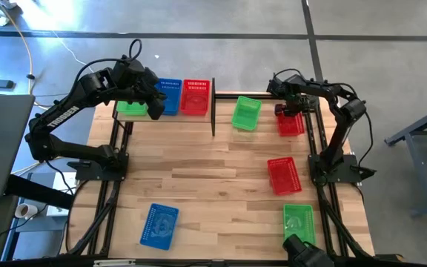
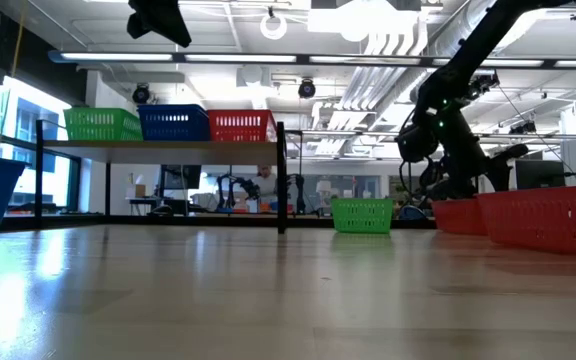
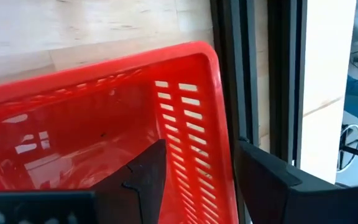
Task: Stack baskets on shelf by color
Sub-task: Stack the top red bin on top of the red bin on the shelf
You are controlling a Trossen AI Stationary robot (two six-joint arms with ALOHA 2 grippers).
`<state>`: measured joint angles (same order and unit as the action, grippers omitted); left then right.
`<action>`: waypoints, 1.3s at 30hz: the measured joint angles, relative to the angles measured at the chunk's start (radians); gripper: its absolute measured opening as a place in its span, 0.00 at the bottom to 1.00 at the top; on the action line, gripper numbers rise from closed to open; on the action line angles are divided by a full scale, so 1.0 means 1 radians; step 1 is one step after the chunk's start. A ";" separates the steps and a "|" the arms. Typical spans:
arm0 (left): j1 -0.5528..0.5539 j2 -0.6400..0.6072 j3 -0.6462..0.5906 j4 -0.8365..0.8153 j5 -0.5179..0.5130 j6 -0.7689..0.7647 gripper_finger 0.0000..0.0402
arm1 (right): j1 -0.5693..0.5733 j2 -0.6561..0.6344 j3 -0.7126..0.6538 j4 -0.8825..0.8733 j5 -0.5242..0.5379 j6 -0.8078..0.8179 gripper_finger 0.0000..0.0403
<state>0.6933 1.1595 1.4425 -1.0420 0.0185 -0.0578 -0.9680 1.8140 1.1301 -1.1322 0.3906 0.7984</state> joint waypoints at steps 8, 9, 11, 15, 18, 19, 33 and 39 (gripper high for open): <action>0.000 0.000 0.000 0.000 0.000 0.002 0.11 | 0.000 0.005 0.000 0.005 -0.021 0.005 0.35; 0.000 0.000 0.000 0.000 0.000 0.002 0.11 | 0.000 0.005 0.000 0.006 -0.025 0.005 0.33; 0.000 0.000 0.000 0.000 0.000 0.002 0.11 | -0.002 0.005 0.000 0.009 -0.042 0.004 0.30; 0.000 0.000 0.000 0.000 0.000 0.002 0.11 | -0.008 0.009 0.000 0.011 -0.078 -0.013 0.25; 0.000 0.000 0.000 -0.001 0.000 0.002 0.11 | -0.008 0.020 0.001 0.010 -0.099 -0.014 0.20; 0.000 0.000 0.000 -0.001 0.000 0.002 0.11 | -0.008 0.023 0.002 0.011 -0.103 -0.017 0.19; 0.000 0.000 0.000 -0.001 0.000 0.002 0.11 | -0.006 -0.074 0.001 -0.007 -0.122 -0.019 0.00; 0.000 0.000 0.000 -0.001 0.000 0.010 0.11 | -0.007 -0.193 0.000 -0.008 -0.142 -0.002 0.00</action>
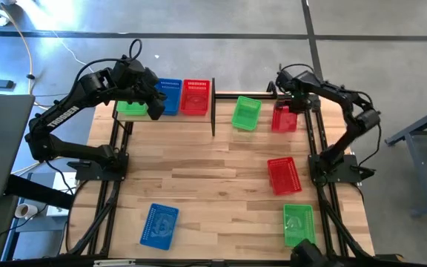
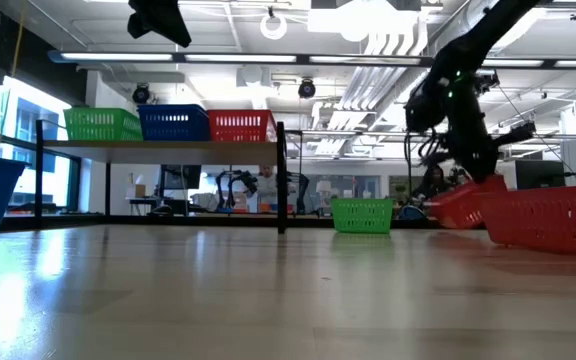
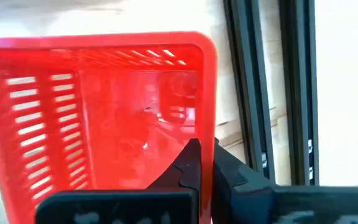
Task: Stack baskets on shelf by color
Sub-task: Stack the top red bin on top of the red bin on the shelf
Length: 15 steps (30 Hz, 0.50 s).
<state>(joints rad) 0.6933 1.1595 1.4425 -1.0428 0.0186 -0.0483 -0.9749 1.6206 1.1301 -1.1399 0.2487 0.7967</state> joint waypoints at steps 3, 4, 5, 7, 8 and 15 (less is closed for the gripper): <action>0.000 0.000 0.000 0.000 0.000 0.000 0.11 | 0.000 -0.064 0.000 0.006 -0.018 0.015 0.00; 0.000 0.000 0.000 0.000 0.000 0.000 0.11 | 0.000 -0.085 0.000 0.007 -0.019 0.015 0.00; 0.000 0.000 0.000 0.000 0.000 0.000 0.11 | 0.000 -0.105 0.000 0.008 -0.025 0.015 0.00; 0.000 0.000 0.000 0.000 0.000 0.000 0.11 | 0.000 -0.143 0.000 0.019 -0.050 0.015 0.00; 0.000 0.000 0.000 0.000 -0.001 0.000 0.11 | 0.000 -0.162 0.000 0.023 -0.057 0.018 0.00; 0.000 0.000 0.000 0.000 -0.004 0.000 0.11 | 0.026 -0.288 0.000 0.089 -0.105 0.063 0.00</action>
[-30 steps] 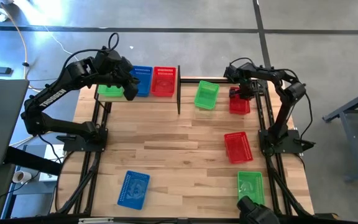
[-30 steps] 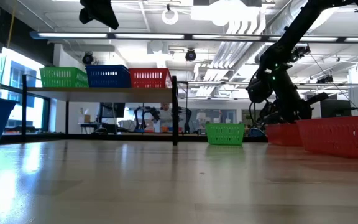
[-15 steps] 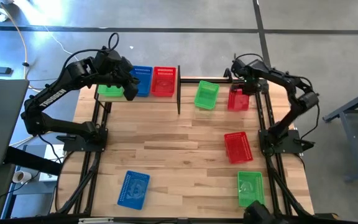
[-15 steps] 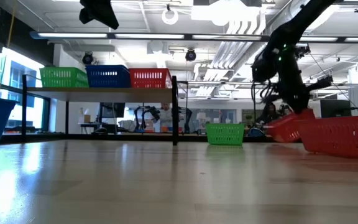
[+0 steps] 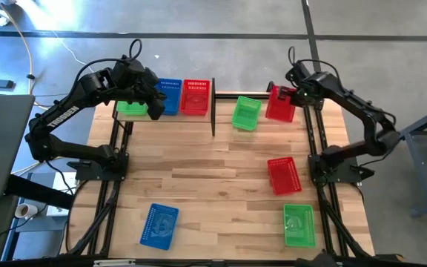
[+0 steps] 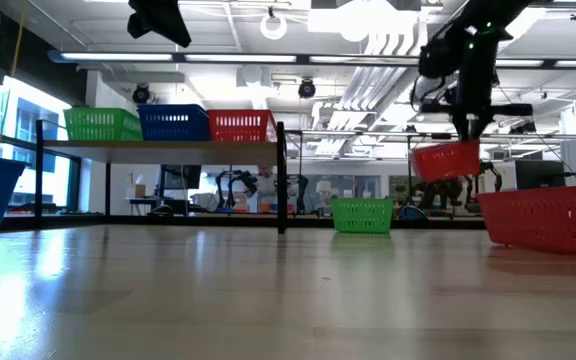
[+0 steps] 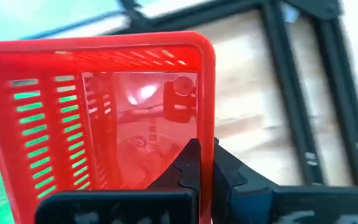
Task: Stack baskets on shelf by color
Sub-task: Stack the top red bin on top of the red bin on the shelf
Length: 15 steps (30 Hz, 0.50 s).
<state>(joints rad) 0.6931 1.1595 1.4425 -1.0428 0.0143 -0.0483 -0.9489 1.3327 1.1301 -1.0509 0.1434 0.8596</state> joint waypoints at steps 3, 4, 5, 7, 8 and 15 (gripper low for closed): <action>0.000 0.000 0.000 0.000 0.000 0.000 0.11 | 0.024 -0.039 0.000 0.050 -0.016 0.021 0.00; 0.000 0.000 0.000 0.000 0.000 0.000 0.11 | 0.033 -0.050 0.000 0.070 -0.021 0.030 0.00; 0.000 0.000 0.000 0.000 0.000 0.000 0.11 | 0.041 -0.059 0.000 0.091 -0.026 0.034 0.00; 0.000 0.000 0.000 0.000 0.000 0.000 0.11 | 0.059 -0.071 0.000 0.141 -0.046 0.044 0.00; 0.000 0.000 0.000 0.000 0.000 0.000 0.11 | 0.070 -0.074 0.000 0.169 -0.051 0.051 0.00; 0.000 0.000 0.000 0.000 -0.005 -0.025 0.11 | 0.142 -0.077 0.028 0.359 -0.081 0.083 0.00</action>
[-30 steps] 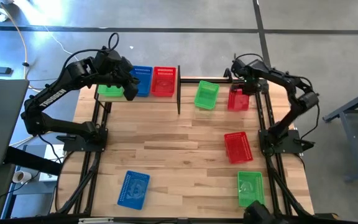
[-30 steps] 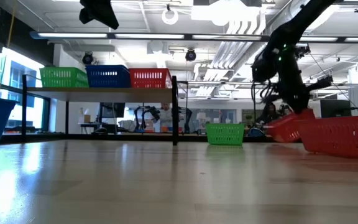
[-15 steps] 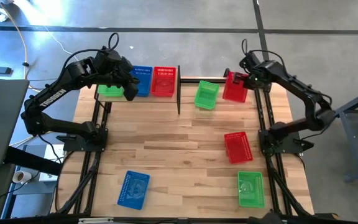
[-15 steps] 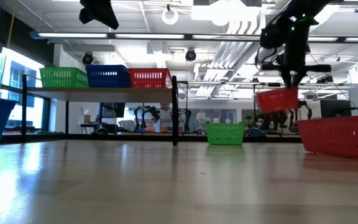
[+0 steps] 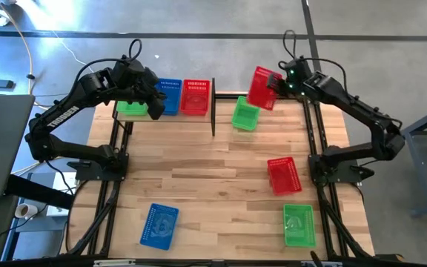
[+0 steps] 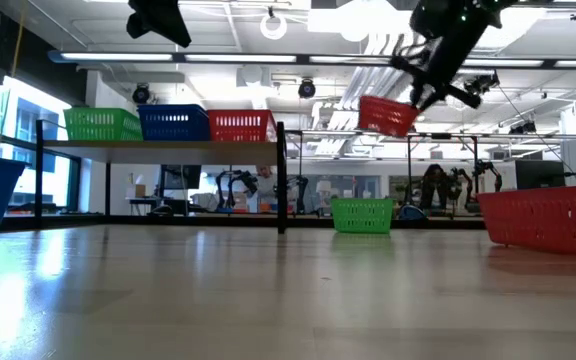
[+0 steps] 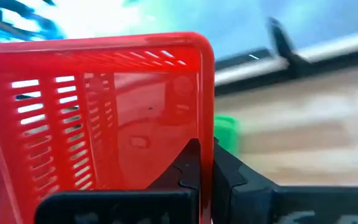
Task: Stack baskets on shelf by color
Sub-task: Stack the top red bin on top of the red bin on the shelf
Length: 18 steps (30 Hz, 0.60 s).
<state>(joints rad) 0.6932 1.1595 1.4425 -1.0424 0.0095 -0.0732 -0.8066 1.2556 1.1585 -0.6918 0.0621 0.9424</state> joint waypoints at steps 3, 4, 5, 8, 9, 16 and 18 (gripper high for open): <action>0.000 0.000 0.000 0.000 -0.030 -0.002 0.11 | 0.027 0.000 0.036 0.040 0.012 0.000 0.00; 0.000 0.000 0.000 0.000 -0.043 -0.002 0.11 | 0.033 0.000 0.049 0.048 0.015 0.000 0.00; 0.000 0.000 0.000 0.000 -0.052 -0.006 0.11 | 0.039 0.000 0.061 0.057 0.019 0.000 0.00; 0.000 0.000 0.000 0.000 -0.070 -0.026 0.11 | 0.054 0.000 0.093 0.063 0.042 0.000 0.00; 0.000 0.000 0.000 0.000 -0.081 -0.027 0.11 | 0.057 0.000 0.103 0.064 0.046 -0.001 0.00; 0.000 0.000 0.000 0.000 -0.138 -0.032 0.11 | 0.088 0.002 0.165 0.131 0.071 -0.008 0.00; 0.000 0.000 0.000 0.000 -0.144 -0.031 0.11 | 0.102 0.001 0.178 0.168 0.080 -0.014 0.00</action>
<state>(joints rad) 0.6933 1.1594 1.4429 -1.0420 -0.1347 -0.1047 -0.7041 1.2568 1.3368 -0.5235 0.1423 0.9280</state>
